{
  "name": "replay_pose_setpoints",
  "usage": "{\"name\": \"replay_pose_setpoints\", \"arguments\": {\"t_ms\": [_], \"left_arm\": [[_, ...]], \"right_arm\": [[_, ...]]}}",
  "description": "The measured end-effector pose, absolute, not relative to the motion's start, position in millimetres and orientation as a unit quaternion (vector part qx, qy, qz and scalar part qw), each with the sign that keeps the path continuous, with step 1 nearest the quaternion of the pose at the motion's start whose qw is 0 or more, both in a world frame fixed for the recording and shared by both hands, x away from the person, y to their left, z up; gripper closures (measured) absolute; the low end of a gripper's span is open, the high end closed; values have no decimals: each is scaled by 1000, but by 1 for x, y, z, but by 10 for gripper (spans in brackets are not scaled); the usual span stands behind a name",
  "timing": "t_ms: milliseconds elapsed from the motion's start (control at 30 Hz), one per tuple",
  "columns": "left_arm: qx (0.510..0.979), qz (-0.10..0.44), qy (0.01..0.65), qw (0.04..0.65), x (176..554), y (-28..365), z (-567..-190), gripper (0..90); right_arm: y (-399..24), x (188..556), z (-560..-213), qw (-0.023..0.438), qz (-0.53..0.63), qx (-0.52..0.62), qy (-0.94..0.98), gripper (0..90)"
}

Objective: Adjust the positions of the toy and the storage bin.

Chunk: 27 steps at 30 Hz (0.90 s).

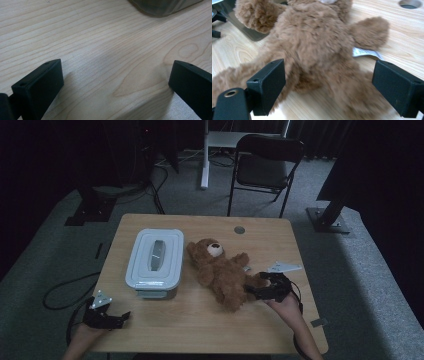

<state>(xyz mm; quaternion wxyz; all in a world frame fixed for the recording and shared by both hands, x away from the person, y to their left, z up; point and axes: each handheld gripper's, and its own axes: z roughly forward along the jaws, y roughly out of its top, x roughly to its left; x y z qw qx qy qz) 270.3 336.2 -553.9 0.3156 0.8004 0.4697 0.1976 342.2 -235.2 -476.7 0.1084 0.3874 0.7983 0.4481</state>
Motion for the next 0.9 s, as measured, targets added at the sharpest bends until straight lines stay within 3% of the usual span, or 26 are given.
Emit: {"name": "replay_pose_setpoints", "arguments": {"t_ms": [900], "left_arm": [[801,197,469,315,271,336,-554,5]], "right_arm": [[-178,411,-473,50,419,360,832,114]]}}
